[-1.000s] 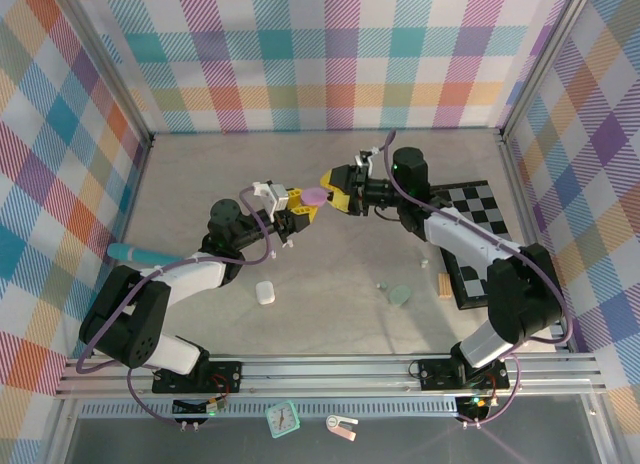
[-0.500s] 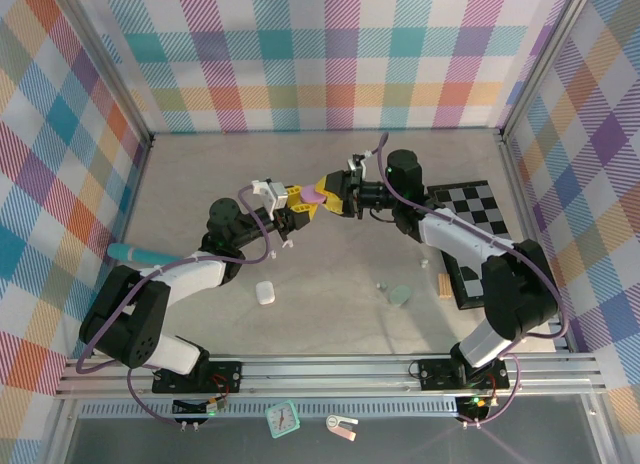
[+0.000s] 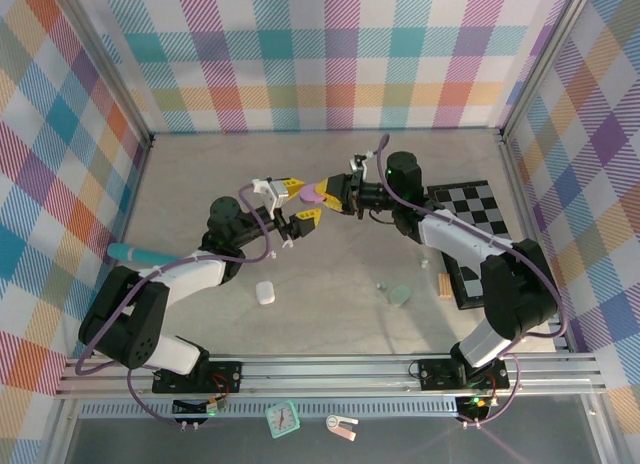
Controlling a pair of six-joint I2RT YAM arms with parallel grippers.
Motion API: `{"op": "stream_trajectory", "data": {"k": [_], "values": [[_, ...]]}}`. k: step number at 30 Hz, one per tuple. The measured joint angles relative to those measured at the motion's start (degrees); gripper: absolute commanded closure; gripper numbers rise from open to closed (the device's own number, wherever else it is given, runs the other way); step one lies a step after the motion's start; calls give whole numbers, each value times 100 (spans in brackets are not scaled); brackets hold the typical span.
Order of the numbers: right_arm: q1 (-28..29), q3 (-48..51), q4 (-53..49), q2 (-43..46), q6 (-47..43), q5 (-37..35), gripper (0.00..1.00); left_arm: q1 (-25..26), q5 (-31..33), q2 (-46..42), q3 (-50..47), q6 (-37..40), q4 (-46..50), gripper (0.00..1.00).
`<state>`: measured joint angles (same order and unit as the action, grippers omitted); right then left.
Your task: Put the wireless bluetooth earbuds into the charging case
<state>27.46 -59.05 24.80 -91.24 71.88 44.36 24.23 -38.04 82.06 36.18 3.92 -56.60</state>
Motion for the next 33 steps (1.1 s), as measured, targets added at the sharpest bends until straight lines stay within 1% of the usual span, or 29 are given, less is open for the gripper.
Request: {"op": "stream_trajectory", "data": {"k": [2,6,10,16,20,25,28,30,33], "values": [[-87,52,-208,20,-210,-162,84,0,17,-98,-11,90,175,0],[-315,98,-758,20,-726,-610,84,0,79,-435,-72,348,750,0],[-503,74,-1248,-149,-1316,-1178,84,0,205,-734,-79,632,1585,0],[-675,-212,-1646,-1108,-1893,-1753,83,11,498,-1058,-151,905,2608,0],[-706,-667,-1917,-1762,-2170,-1958,81,13,708,-1252,-177,990,3108,0],[-767,-1134,-2037,-2306,-2402,-2094,78,13,1016,-1392,-157,1060,3679,0],[-813,-1231,-2118,-2498,-2511,-2151,74,15,1263,-1392,11,1058,4295,0],[-866,-1235,-2205,-2557,-2590,-2186,66,35,1423,-1379,273,1027,4839,0],[-951,-1266,-2385,-2562,-2761,-2264,52,90,1620,-1292,872,984,5744,0]]}}
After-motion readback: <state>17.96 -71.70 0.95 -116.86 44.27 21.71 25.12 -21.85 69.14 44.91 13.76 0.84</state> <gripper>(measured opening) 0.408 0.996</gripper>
